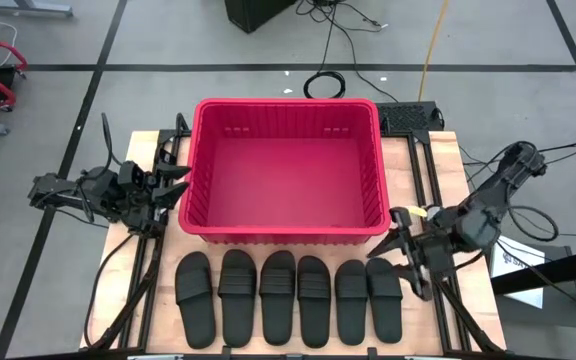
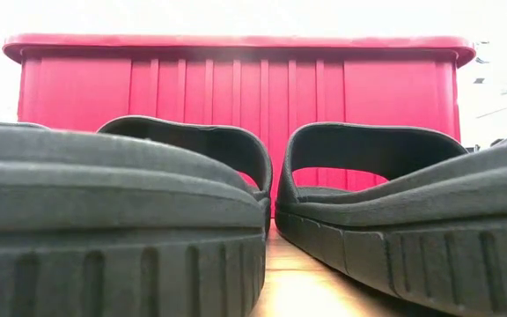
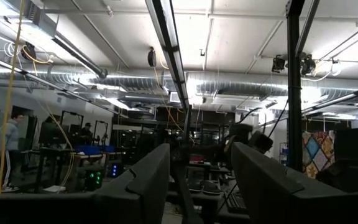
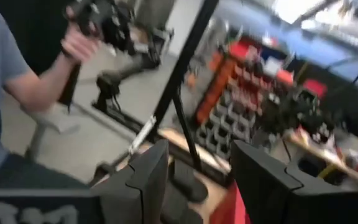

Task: Pick and place slides into bin
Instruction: Put the black slide into the red bin

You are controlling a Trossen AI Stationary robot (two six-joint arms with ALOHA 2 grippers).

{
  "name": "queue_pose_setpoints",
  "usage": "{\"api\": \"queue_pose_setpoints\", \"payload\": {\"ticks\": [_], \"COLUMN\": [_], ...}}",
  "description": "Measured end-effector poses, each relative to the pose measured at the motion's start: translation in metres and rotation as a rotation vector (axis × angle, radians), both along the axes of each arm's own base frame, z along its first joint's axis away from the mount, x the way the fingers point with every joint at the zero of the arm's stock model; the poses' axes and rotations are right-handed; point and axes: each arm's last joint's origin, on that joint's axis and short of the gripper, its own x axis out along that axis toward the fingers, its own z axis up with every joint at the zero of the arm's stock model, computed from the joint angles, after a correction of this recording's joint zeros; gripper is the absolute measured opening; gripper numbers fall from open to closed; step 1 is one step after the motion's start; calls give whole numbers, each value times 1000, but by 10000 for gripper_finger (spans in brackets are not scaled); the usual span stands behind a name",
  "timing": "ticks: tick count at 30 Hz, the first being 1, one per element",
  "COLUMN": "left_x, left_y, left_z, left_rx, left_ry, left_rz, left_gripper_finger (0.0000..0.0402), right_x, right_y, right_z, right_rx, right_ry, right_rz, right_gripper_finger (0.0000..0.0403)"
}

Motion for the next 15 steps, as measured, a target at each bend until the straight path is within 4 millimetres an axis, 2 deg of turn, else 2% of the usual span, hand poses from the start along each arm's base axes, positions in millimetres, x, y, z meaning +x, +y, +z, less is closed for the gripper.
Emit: {"api": "queue_pose_setpoints", "payload": {"ticks": [8, 15], "left_x": [0, 0], "left_y": [0, 0], "left_z": [0, 0], "left_rx": [1, 13], "left_ry": [2, 4], "left_rz": [1, 8], "left_gripper_finger": [179, 179], "right_x": [21, 39], "right_y": [25, 41], "right_z": [20, 21], "right_rx": [2, 14], "right_ry": [215, 424], "right_rz": [-11, -73], "right_gripper_finger": [169, 169]}}
